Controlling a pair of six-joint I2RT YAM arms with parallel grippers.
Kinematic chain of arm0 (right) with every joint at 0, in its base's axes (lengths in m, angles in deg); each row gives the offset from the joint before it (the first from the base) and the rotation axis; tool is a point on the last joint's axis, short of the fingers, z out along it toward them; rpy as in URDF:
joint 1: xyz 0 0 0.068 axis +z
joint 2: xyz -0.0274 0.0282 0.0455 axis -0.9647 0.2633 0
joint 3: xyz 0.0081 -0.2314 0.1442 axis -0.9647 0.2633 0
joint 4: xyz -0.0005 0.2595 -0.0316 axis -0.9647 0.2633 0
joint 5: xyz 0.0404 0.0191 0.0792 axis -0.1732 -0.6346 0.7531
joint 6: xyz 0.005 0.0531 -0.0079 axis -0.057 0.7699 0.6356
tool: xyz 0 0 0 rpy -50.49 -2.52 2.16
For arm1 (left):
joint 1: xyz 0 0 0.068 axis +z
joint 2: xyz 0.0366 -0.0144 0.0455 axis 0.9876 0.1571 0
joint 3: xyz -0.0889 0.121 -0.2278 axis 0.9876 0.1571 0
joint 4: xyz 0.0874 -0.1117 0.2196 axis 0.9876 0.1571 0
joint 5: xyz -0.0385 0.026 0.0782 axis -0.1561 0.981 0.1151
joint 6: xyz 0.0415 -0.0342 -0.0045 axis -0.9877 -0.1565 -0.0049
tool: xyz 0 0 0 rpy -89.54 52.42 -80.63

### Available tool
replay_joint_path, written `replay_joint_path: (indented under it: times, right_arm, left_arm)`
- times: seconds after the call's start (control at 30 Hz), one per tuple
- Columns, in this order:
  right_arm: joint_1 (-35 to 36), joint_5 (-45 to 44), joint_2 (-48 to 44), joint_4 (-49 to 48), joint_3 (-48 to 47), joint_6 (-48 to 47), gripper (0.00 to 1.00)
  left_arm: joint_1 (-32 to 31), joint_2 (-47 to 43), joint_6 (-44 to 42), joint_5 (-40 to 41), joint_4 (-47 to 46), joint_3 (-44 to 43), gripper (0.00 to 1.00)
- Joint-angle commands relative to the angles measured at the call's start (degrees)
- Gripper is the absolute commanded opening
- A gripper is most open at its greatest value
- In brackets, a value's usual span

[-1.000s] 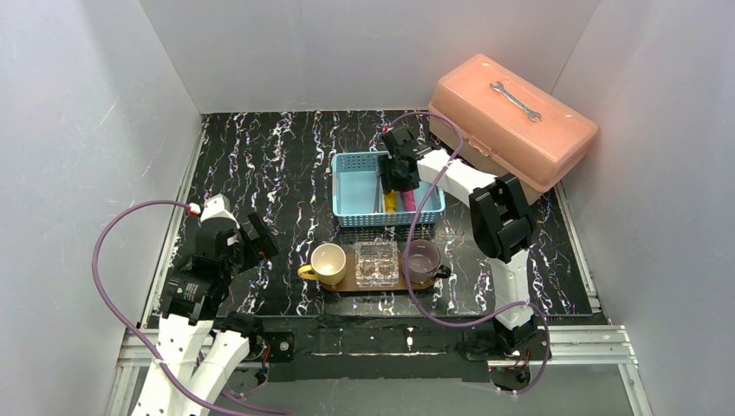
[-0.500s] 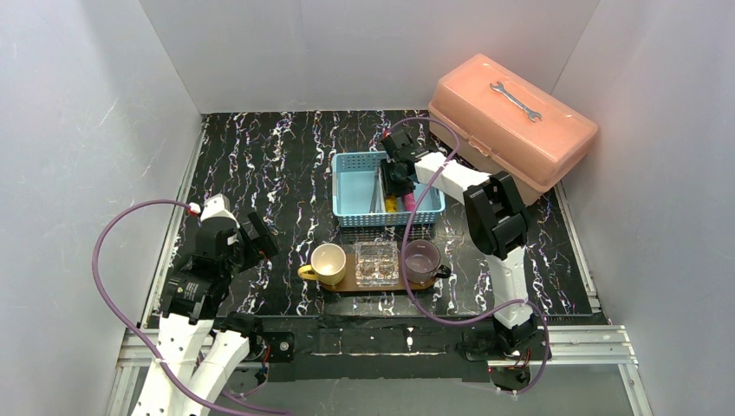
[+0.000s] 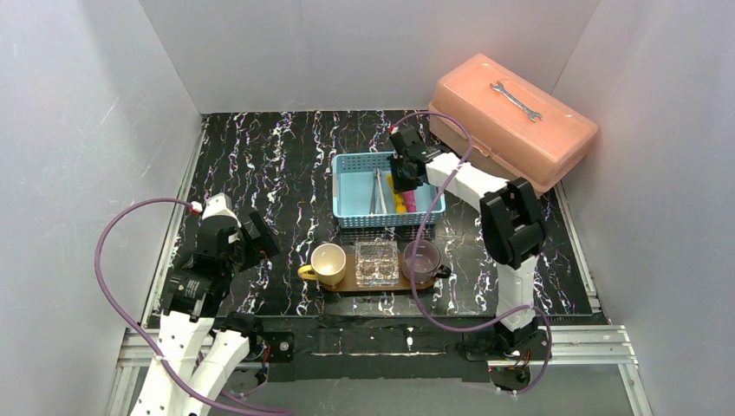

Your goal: Prepare toiletry sets of a toothbrush and toothpaste on the tray

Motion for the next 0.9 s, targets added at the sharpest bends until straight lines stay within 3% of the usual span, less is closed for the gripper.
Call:
replay_joint_path:
  times: [0.0,0.13,0.43,0.87]
  right_arm:
    - [-0.21,-1.17,-10.62,-5.91,3.51,-2.27,0.01]
    - [-0.21,-0.69,-16.53,-8.74,5.59,-4.94,0.01]
    - [1.16,5.39,-27.78,-13.02,10.2,-8.7,0.01]
    - [13.45,9.02,-45.15,-16.87,20.94,-13.96,0.01]
  left_arm:
    - [0.33,0.36,-1.24,-1.25,-0.23,0.55,0.99]
    - [0.34,0.4,-2.18,-4.08,-1.65,0.82,0.99]
    - [0.3,3.88,-2.3,-19.61,-4.31,-4.53,0.99]
    - [0.29,11.9,3.24,-40.81,-8.91,-13.67,0.99]
